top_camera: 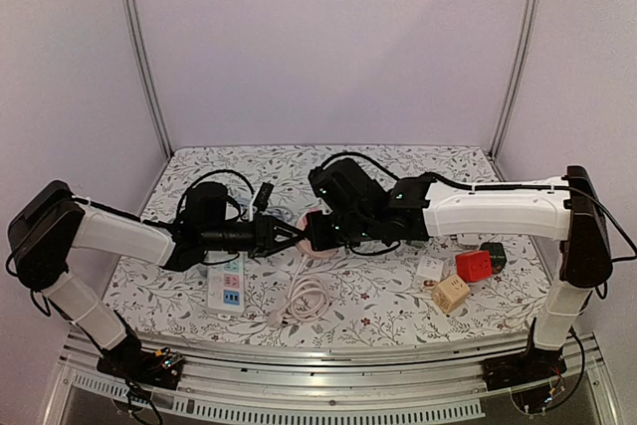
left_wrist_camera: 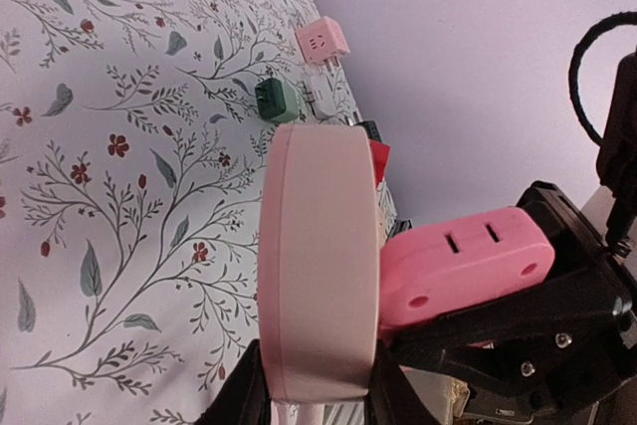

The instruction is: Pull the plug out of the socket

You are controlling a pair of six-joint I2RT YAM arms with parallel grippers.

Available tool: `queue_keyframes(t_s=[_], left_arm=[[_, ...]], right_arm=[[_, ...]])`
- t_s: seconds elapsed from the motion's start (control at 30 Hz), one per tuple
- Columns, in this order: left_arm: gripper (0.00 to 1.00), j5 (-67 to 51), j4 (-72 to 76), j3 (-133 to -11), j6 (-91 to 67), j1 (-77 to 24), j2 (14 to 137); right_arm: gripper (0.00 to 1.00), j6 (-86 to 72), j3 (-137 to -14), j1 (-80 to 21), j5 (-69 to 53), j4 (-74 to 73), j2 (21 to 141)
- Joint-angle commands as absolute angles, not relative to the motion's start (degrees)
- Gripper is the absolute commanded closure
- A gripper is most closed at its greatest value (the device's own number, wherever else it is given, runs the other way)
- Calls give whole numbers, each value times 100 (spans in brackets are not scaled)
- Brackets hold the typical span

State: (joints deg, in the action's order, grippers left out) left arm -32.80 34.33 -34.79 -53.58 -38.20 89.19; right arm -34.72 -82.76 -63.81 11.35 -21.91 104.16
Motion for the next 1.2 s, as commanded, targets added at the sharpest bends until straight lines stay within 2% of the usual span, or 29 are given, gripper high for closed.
queue_keyframes(t_s=[0.0, 0.13, 0.37, 0.5, 0.87, 1.17], left_arm=[[100, -2736, 2820, -3450, -5290, -3709, 9174], [100, -2727, 2834, -3428, -5324, -3709, 9183], [100, -2968, 3458, -3199, -5292, -3709, 9094], [100, -3067, 3506, -3186, -5284, -3726, 9015], [100, -2807, 2927, -3373, -5458, -3709, 9086], [100, -2742, 2463, -3603, -4863, -3571, 9343]], right_arm=[[100, -3182, -8600, -6558, 1590, -2554, 10419], [100, -3239, -8487, -6512, 1587, -2469, 10322], [100, -4104, -7392, -5887, 486, -1170, 9808], [100, -4382, -7223, -5778, 205, -912, 9688], [100, -3699, -7808, -6331, 1000, -1674, 9928], [100, -4133, -7475, -5895, 1178, -1980, 9764]])
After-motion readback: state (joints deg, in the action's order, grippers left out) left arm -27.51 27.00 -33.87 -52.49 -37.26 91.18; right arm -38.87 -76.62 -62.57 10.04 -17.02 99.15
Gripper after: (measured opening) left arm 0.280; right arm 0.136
